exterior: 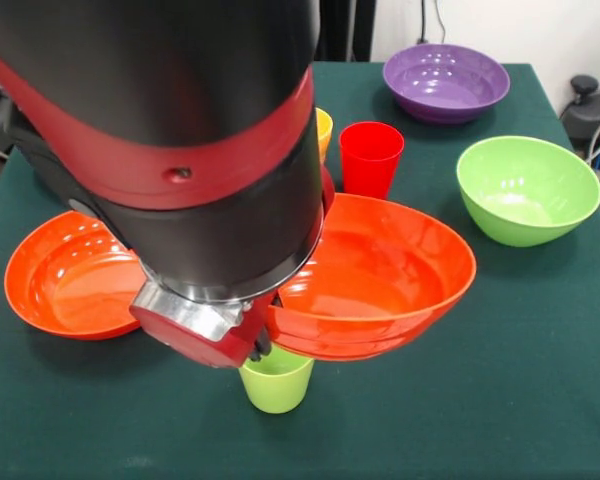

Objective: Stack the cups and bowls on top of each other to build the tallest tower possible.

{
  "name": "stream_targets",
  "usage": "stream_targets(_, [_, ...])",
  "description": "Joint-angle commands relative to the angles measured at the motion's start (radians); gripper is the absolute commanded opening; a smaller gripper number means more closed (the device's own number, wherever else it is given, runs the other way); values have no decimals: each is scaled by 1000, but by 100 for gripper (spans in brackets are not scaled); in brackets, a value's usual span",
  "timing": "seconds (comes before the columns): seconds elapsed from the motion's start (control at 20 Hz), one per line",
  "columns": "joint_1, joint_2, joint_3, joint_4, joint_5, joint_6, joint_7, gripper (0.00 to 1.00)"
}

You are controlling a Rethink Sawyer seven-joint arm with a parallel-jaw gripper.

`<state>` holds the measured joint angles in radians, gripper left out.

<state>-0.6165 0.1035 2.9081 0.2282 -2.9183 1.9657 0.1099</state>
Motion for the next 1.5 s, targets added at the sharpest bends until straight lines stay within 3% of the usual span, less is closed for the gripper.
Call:
stream_targets(0.05, [38,-16,-274,-96,-66,98,-312,0])
stream_targets(0.35, [43,-31,-349,-73,-67,146,-340,0])
stream_targets(0.6, [42,-23,-310,-85,-66,111,-331,0])
stream_targets(1.5, [43,-14,-293,-91,-66,160,-417,0])
